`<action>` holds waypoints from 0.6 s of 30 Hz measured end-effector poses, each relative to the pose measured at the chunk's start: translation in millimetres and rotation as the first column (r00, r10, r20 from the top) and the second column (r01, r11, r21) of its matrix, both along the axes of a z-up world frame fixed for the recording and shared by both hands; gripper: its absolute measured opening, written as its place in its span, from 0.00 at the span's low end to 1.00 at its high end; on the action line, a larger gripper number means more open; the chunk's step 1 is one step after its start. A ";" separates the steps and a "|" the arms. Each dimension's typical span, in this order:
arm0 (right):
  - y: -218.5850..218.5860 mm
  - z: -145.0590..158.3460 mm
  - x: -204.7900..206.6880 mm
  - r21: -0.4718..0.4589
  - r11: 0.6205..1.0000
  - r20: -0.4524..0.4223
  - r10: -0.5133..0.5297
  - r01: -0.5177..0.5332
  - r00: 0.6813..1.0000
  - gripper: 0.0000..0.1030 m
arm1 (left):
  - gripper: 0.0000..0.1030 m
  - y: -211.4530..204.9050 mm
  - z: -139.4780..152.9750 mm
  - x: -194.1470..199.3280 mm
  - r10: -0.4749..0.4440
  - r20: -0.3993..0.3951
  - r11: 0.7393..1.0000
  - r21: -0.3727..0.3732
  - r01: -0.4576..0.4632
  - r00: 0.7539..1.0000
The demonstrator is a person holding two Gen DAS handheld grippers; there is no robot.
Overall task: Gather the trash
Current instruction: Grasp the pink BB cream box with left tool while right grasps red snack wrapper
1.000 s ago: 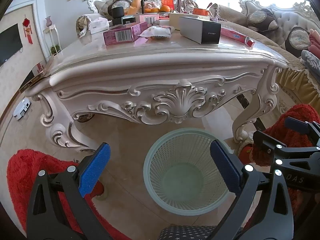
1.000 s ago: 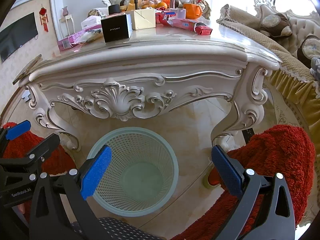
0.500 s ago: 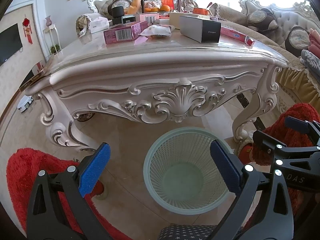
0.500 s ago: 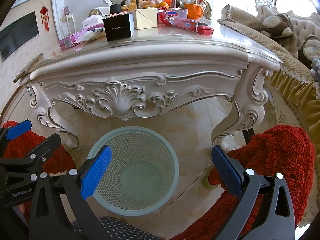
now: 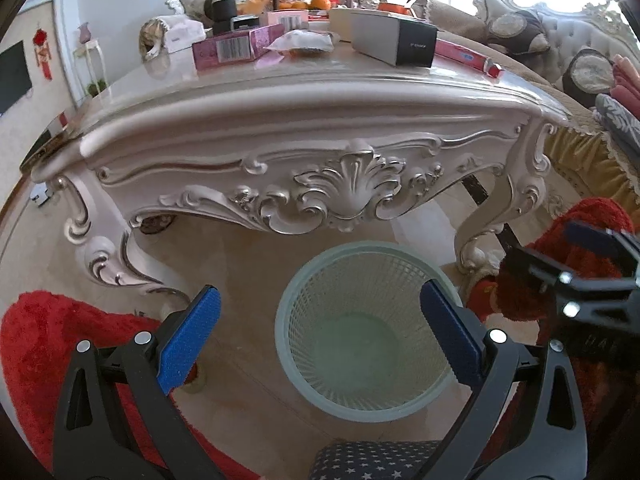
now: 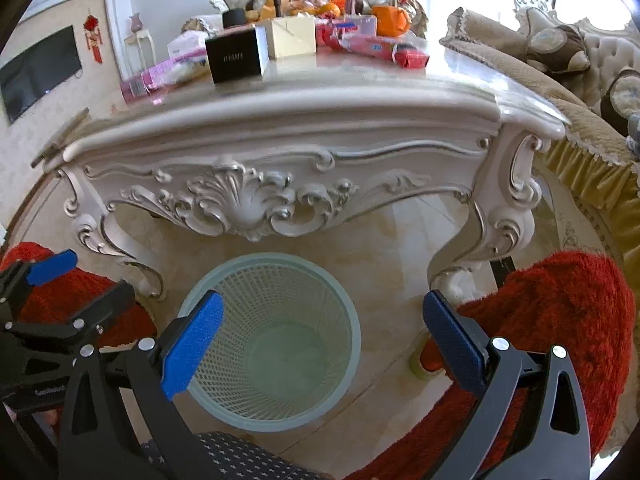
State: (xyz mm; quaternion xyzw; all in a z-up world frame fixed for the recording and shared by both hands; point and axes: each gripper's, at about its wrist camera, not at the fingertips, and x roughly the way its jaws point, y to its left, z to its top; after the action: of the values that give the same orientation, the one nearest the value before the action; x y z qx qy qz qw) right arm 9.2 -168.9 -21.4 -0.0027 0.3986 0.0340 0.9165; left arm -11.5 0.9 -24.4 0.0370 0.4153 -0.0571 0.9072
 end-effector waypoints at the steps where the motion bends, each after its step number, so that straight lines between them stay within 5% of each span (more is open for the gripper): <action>1: -4.8 5.5 0.5 0.011 1.000 0.026 0.005 -0.005 1.000 0.93 | 0.94 0.7 2.9 -0.7 -0.001 0.016 1.000 0.015 0.001 1.000; 6: -30.8 41.4 14.8 0.029 0.999 0.157 0.021 -0.026 0.987 0.93 | 0.94 21.5 41.2 13.2 -0.019 0.118 1.000 -0.001 0.019 0.993; 11: -48.6 80.4 70.1 -0.052 0.994 0.232 0.108 -0.099 0.967 0.93 | 0.94 41.0 92.3 78.0 -0.004 0.209 0.999 0.033 -0.003 0.978; 14: -48.7 94.2 115.8 -0.136 0.978 0.215 0.183 -0.156 0.959 0.93 | 0.94 41.0 109.2 122.5 -0.001 0.216 0.998 0.064 -0.014 0.976; 18: -52.9 92.9 165.2 -0.122 0.962 0.136 0.260 -0.245 0.956 0.93 | 0.94 33.2 111.3 177.5 -0.077 0.141 0.997 0.019 0.075 0.987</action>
State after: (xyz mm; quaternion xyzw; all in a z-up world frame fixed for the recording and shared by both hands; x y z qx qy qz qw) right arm 174.4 -221.8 71.5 -0.1041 0.3257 0.1297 0.9307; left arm 166.0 34.1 86.9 0.0627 0.3483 -0.0859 0.9313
